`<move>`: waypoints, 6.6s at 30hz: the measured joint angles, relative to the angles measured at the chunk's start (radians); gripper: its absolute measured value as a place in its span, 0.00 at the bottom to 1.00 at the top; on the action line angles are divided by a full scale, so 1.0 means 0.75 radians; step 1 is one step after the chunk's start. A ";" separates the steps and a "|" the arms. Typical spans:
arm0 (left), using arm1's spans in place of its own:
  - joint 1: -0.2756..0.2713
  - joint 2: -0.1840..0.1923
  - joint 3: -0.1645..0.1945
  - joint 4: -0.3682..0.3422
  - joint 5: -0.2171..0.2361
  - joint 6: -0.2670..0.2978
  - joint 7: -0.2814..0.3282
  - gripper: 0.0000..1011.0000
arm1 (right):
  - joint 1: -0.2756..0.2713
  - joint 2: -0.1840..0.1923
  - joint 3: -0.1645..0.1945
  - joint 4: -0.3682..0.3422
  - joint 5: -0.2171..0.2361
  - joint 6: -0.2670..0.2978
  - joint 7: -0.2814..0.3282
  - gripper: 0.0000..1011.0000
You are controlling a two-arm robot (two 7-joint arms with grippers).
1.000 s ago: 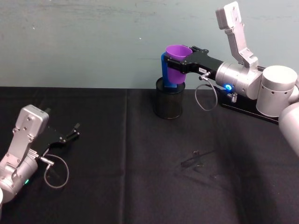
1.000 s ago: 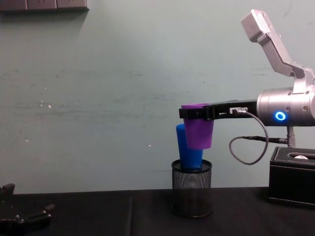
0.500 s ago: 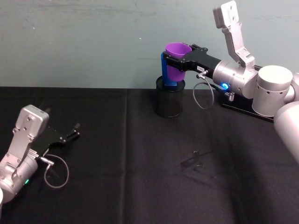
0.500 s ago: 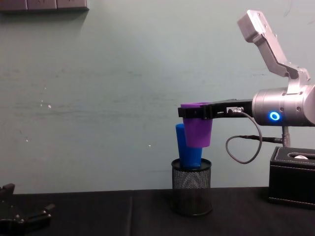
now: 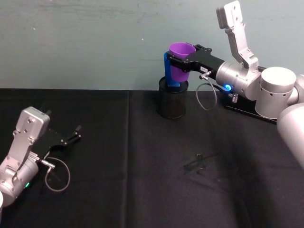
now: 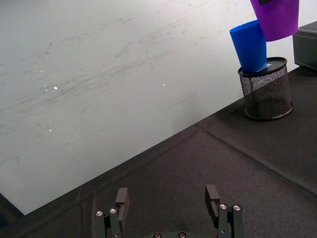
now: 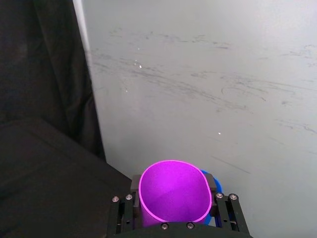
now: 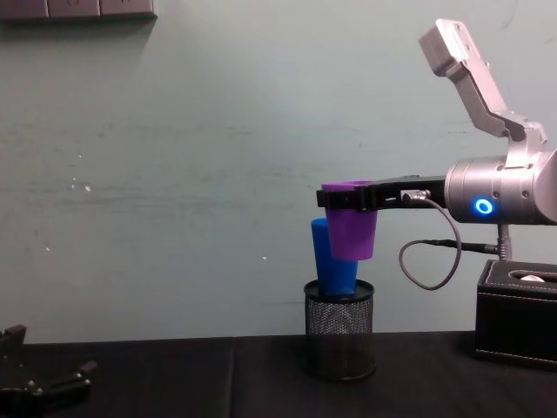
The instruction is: Pick up one cup with a gripper and tap it against the other cup.
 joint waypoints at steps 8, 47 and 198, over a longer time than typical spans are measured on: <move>0.000 0.000 0.000 0.000 0.000 0.000 0.000 1.00 | 0.009 -0.004 0.006 0.019 -0.007 -0.012 0.021 0.74; 0.000 0.000 0.000 0.000 0.000 0.000 0.000 1.00 | 0.008 -0.002 0.004 0.012 -0.006 -0.008 0.017 0.74; 0.000 0.000 0.000 0.000 0.000 0.000 0.000 1.00 | -0.402 0.435 -0.156 -0.657 0.295 0.021 0.252 0.74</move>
